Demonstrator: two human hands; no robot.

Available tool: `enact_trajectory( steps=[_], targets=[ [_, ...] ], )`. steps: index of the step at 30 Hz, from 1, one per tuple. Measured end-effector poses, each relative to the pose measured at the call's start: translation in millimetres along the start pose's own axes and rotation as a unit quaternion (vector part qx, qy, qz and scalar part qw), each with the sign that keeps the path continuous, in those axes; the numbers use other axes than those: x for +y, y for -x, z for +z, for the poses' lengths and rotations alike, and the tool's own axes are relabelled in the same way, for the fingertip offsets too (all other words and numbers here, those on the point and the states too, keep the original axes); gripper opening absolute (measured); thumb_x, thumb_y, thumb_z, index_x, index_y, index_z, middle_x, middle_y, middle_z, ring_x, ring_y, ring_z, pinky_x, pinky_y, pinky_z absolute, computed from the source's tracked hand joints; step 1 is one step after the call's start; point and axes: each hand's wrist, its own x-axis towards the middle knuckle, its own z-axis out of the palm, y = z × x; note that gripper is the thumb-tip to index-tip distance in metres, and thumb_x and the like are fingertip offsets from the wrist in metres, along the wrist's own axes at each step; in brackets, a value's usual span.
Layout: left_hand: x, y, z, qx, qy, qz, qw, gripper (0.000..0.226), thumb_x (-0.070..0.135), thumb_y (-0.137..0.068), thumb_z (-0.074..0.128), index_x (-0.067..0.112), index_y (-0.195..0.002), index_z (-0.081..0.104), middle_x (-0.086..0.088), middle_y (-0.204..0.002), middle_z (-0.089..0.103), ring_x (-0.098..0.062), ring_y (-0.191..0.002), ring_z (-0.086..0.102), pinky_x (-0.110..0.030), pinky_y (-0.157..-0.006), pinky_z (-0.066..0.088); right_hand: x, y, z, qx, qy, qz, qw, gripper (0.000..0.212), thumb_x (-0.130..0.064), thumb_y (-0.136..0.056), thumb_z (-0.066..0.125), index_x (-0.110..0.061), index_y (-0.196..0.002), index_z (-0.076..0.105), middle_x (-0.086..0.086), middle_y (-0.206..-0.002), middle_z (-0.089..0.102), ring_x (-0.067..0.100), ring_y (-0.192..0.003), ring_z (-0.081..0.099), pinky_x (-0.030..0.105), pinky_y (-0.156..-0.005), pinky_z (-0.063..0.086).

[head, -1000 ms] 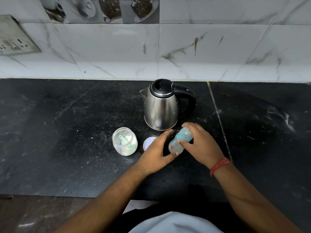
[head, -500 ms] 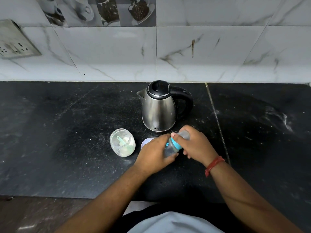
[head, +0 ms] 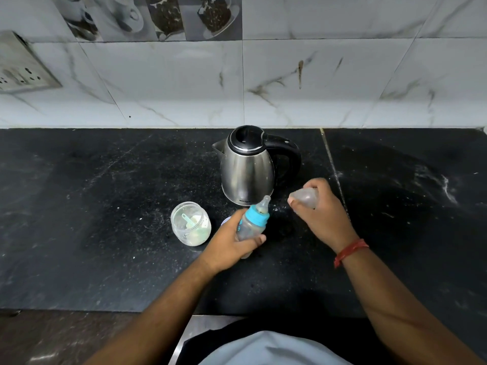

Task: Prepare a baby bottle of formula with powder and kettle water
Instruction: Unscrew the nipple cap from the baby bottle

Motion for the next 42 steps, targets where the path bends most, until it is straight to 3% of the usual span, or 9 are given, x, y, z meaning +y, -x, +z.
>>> enact_trajectory(
  steps=[4, 12, 17, 20, 23, 26, 31, 35, 42],
  targets=[
    [-4, 1, -1, 0.012, 0.015, -0.006, 1.000, 0.048, 0.038, -0.085, 0.078, 0.038, -0.127, 0.053, 0.006, -0.113, 0.067, -0.002, -0.102, 0.064, -0.025, -0.095, 0.052, 48, -4, 9, -0.045, 0.188, -0.016, 0.981, 0.041, -0.029, -0.083, 0.079, -0.018, -0.114, 0.055, 0.001, -0.115, 0.049, 0.021, -0.090, 0.059, 0.028, -0.072, 0.046],
    [0, 4, -3, 0.014, -0.051, -0.003, 0.999, 0.052, 0.059, -0.079, 0.075, 0.065, -0.121, 0.046, 0.006, -0.120, 0.064, -0.010, -0.112, 0.062, -0.036, -0.101, 0.053, 100, 2, 21, -0.118, 0.307, 0.010, 0.944, 0.058, -0.030, -0.086, 0.075, -0.016, -0.138, 0.052, 0.007, -0.131, 0.047, 0.028, -0.111, 0.056, 0.039, -0.090, 0.054],
    [1, 5, 0, 0.024, -0.060, -0.002, 0.998, 0.054, 0.058, -0.077, 0.077, 0.066, -0.121, 0.047, 0.006, -0.123, 0.065, -0.009, -0.114, 0.063, -0.034, -0.102, 0.053, 86, 8, 17, -0.024, 0.311, -0.039, 0.949, 0.062, -0.036, -0.088, 0.074, -0.012, -0.140, 0.051, 0.009, -0.133, 0.052, 0.030, -0.117, 0.053, 0.042, -0.096, 0.052],
    [4, 6, 2, 0.038, -0.067, 0.005, 0.997, 0.052, 0.057, -0.075, 0.077, 0.067, -0.118, 0.049, 0.008, -0.120, 0.066, -0.010, -0.114, 0.063, -0.032, -0.101, 0.052, 56, 14, 19, 0.062, 0.220, -0.107, 0.968, 0.042, -0.034, -0.092, 0.070, -0.013, -0.127, 0.061, 0.004, -0.124, 0.057, 0.021, -0.109, 0.056, 0.034, -0.090, 0.053],
    [8, 4, 6, 0.048, -0.063, 0.011, 0.997, 0.052, 0.053, -0.076, 0.078, 0.053, -0.122, 0.053, 0.007, -0.117, 0.067, -0.010, -0.111, 0.064, -0.032, -0.099, 0.053, 16, 25, 29, -0.012, 0.001, -0.041, 0.999, 0.029, -0.031, -0.092, 0.072, -0.020, -0.117, 0.064, -0.005, -0.117, 0.060, 0.005, -0.099, 0.061, 0.018, -0.084, 0.052],
    [14, 4, 13, 0.044, -0.050, 0.021, 0.998, 0.055, 0.037, -0.079, 0.079, 0.033, -0.129, 0.057, 0.009, -0.114, 0.072, -0.008, -0.106, 0.069, -0.031, -0.095, 0.055, -6, 34, 46, -0.140, -0.173, 0.040, 0.974, 0.036, -0.042, -0.088, 0.074, -0.027, -0.119, 0.064, -0.005, -0.119, 0.069, 0.005, -0.108, 0.066, 0.018, -0.090, 0.053],
    [27, 3, 25, 0.085, -0.123, 0.090, 0.985, 0.052, 0.022, -0.084, 0.079, 0.020, -0.132, 0.059, 0.016, -0.116, 0.068, 0.001, -0.110, 0.065, -0.025, -0.094, 0.053, -27, 40, 66, -0.083, -0.358, 0.108, 0.924, 0.031, -0.025, -0.086, 0.080, -0.015, -0.113, 0.068, 0.004, -0.103, 0.078, 0.017, -0.100, 0.074, 0.028, -0.087, 0.057],
    [42, 4, 30, 0.105, -0.156, 0.119, 0.975, 0.055, 0.039, -0.085, 0.072, 0.022, -0.134, 0.056, 0.013, -0.118, 0.069, -0.001, -0.110, 0.065, -0.026, -0.092, 0.053, -43, 38, 69, -0.026, -0.419, 0.133, 0.898, 0.028, -0.016, -0.086, 0.079, -0.008, -0.111, 0.071, 0.013, -0.101, 0.077, 0.023, -0.097, 0.075, 0.028, -0.083, 0.059],
    [62, 7, 29, 0.066, -0.042, 0.099, 0.992, 0.051, 0.007, -0.083, 0.080, 0.021, -0.128, 0.059, 0.007, -0.112, 0.073, 0.003, -0.107, 0.068, -0.014, -0.090, 0.050, -51, 30, 62, -0.055, -0.396, 0.099, 0.911, 0.017, -0.013, -0.082, 0.070, -0.008, -0.098, 0.074, 0.008, -0.105, 0.078, 0.026, -0.103, 0.073, 0.051, -0.099, 0.055]
  ],
)
